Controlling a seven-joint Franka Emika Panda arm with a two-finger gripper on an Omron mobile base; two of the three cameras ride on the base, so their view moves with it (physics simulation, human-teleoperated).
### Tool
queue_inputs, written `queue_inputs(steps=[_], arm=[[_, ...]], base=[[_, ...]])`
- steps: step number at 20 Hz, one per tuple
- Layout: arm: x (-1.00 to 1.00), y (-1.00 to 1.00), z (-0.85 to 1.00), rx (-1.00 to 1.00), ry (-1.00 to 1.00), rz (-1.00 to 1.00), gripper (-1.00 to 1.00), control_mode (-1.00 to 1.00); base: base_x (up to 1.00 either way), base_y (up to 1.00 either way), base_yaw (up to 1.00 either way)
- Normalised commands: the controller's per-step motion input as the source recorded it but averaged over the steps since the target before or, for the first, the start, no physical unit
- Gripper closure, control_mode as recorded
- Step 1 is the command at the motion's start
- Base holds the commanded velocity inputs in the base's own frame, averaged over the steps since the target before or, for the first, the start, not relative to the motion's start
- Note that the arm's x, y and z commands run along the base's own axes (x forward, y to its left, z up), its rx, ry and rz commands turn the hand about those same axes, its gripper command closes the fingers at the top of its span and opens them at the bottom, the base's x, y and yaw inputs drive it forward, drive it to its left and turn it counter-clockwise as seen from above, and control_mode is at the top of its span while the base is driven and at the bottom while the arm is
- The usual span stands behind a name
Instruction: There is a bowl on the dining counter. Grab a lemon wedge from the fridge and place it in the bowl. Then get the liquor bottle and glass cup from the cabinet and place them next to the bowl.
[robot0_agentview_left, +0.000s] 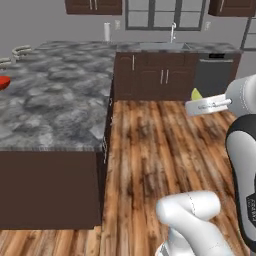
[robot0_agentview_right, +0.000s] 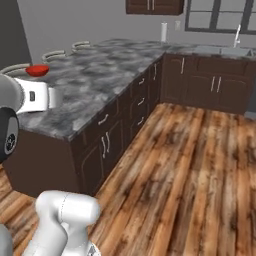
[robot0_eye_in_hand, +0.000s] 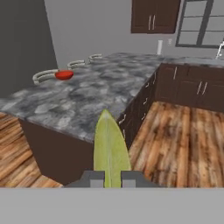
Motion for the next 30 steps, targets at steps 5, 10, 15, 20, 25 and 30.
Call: queue_inputs(steps=[5, 10, 15, 20, 25, 30], arm=[[0.00, 0.00, 0.00, 0.00, 0.00, 0.00, 1.00, 1.00], [0.00, 0.00, 0.00, 0.00, 0.00, 0.00, 1.00, 1.00], [0.00, 0.00, 0.00, 0.00, 0.00, 0.00, 1.00, 1.00], [0.00, 0.00, 0.00, 0.00, 0.00, 0.00, 1.00, 1.00], [0.00, 0.00, 0.00, 0.00, 0.00, 0.00, 1.00, 1.00], [0.00, 0.00, 0.00, 0.00, 0.00, 0.00, 1.00, 1.00]], base=[[0.15, 1.00, 0.26], [0.45, 1.00, 0.16], [0.77, 1.00, 0.05], [0.96, 1.00, -0.02], [0.97, 1.00, -0.11], [0.50, 1.00, -0.16]])
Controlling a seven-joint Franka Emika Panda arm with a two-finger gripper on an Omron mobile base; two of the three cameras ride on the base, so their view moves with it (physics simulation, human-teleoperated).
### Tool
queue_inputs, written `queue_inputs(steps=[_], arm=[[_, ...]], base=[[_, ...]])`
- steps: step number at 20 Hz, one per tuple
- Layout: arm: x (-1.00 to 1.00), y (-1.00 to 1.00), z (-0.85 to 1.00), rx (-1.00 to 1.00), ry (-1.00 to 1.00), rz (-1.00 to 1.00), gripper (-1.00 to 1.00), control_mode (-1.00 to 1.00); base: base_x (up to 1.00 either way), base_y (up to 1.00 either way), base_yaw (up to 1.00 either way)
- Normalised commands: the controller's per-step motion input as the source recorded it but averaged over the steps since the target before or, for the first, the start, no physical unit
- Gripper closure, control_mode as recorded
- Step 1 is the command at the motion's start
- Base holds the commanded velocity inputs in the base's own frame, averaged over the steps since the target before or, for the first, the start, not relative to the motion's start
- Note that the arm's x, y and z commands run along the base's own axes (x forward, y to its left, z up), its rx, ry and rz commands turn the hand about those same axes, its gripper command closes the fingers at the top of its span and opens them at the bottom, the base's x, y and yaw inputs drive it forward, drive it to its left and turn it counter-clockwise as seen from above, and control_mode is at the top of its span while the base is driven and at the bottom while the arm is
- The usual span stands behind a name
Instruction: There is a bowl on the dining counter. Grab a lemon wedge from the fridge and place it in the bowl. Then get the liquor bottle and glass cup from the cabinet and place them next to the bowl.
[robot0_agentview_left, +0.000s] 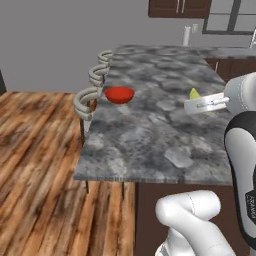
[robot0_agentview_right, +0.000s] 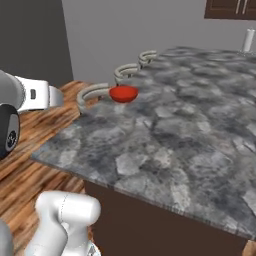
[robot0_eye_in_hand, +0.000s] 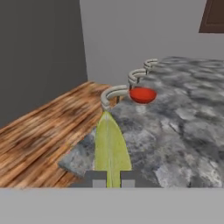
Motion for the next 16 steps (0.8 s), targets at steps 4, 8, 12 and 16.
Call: queue_inputs(steps=[4, 8, 12, 16], arm=[[0.00, 0.00, 0.00, 0.00, 0.00, 0.00, 1.00, 1.00], [0.00, 0.00, 0.00, 0.00, 0.00, 0.00, 1.00, 1.00], [0.00, 0.00, 0.00, 0.00, 0.00, 0.00, 1.00, 1.00], [0.00, 0.00, 0.00, 0.00, 0.00, 0.00, 1.00, 1.00]], base=[[0.13, 1.00, -0.20], [0.11, 1.00, -0.21], [0.23, 1.00, -0.28], [0.38, 0.98, -0.38]])
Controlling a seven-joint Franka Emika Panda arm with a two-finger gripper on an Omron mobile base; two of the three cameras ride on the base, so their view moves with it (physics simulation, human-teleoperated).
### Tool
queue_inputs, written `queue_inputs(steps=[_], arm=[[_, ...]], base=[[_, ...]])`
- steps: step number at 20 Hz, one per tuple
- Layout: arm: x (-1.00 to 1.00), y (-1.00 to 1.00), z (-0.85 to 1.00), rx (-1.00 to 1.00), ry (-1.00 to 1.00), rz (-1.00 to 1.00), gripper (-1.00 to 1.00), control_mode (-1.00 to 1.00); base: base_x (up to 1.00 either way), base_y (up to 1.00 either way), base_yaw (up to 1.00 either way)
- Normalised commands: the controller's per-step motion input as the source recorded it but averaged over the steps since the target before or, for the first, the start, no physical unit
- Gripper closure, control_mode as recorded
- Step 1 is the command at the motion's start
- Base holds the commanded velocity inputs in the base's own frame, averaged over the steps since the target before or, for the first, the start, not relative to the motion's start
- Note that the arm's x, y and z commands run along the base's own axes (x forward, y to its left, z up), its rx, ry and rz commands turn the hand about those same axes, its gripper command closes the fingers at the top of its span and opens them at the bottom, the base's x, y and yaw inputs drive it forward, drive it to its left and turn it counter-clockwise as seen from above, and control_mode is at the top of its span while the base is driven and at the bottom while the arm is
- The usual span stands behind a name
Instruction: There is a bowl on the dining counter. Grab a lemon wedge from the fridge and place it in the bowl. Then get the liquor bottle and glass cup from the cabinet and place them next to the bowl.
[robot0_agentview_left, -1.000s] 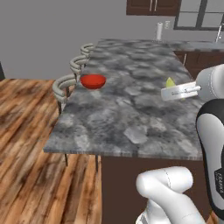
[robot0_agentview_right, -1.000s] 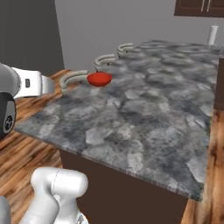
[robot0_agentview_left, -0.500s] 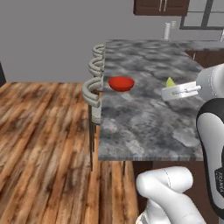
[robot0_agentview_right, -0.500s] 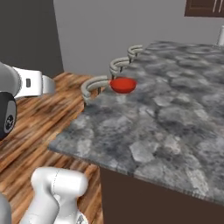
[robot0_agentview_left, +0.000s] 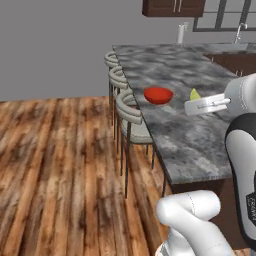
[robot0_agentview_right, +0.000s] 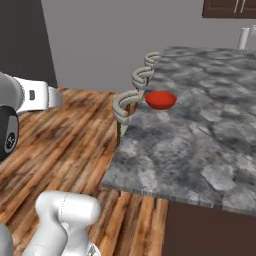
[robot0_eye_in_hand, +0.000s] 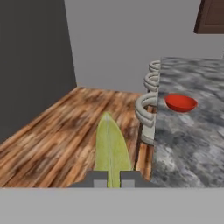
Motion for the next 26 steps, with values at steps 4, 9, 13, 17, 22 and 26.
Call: queue_inputs(steps=[4, 9, 13, 17, 22, 26], arm=[[0.00, 0.00, 0.00, 0.00, 0.00, 0.00, 1.00, 1.00], [0.00, 0.00, 0.00, 0.00, 0.00, 0.00, 1.00, 1.00], [0.00, 0.00, 0.00, 0.00, 0.00, 0.00, 1.00, 1.00], [0.00, 0.00, 0.00, 0.00, 0.00, 0.00, 1.00, 1.00], [0.00, 0.00, 0.00, 0.00, 0.00, 0.00, 1.00, 1.00], [0.00, 0.00, 0.00, 0.00, 0.00, 0.00, 1.00, 1.00]], base=[[0.40, 0.92, -0.41], [0.42, 0.84, -0.44], [0.48, 0.74, -0.48], [0.54, 0.61, -0.52], [0.59, 0.54, -0.55], [0.57, 0.52, -0.56]])
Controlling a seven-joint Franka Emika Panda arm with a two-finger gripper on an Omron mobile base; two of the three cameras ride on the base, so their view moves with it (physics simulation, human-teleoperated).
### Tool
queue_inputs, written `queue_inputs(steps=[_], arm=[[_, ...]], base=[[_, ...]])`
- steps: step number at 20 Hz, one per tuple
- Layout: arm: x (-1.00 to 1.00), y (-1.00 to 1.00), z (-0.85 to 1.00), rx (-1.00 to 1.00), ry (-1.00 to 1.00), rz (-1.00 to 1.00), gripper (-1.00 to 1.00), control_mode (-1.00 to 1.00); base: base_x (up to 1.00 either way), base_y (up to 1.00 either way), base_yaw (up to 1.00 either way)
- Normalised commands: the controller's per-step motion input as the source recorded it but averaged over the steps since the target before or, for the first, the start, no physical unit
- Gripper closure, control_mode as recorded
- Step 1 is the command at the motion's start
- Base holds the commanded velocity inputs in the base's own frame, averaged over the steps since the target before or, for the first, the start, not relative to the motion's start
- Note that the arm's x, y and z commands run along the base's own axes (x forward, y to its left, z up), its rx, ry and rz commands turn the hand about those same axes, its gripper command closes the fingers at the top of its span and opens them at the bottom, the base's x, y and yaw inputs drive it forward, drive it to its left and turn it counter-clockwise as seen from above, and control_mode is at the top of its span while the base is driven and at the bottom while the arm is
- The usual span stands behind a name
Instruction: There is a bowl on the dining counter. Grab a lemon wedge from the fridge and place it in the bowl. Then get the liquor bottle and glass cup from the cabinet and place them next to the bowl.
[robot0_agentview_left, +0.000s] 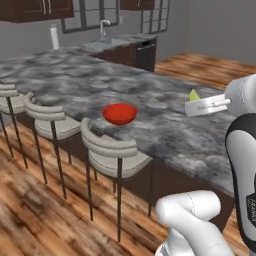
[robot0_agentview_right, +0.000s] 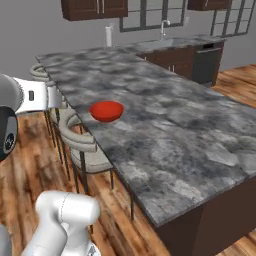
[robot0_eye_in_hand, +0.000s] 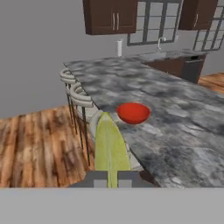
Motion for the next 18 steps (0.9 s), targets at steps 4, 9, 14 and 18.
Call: queue_inputs(steps=[4, 9, 14, 18], arm=[[0.00, 0.00, 0.00, 0.00, 0.00, 0.00, 1.00, 1.00], [0.00, 0.00, 0.00, 0.00, 0.00, 0.00, 1.00, 1.00], [0.00, 0.00, 0.00, 0.00, 0.00, 0.00, 1.00, 1.00], [0.00, 0.00, 0.00, 0.00, 0.00, 0.00, 1.00, 1.00]], base=[[0.41, 0.67, -0.50], [0.26, 0.78, -0.46], [0.24, 0.80, -0.45], [0.25, 0.80, -0.45]])
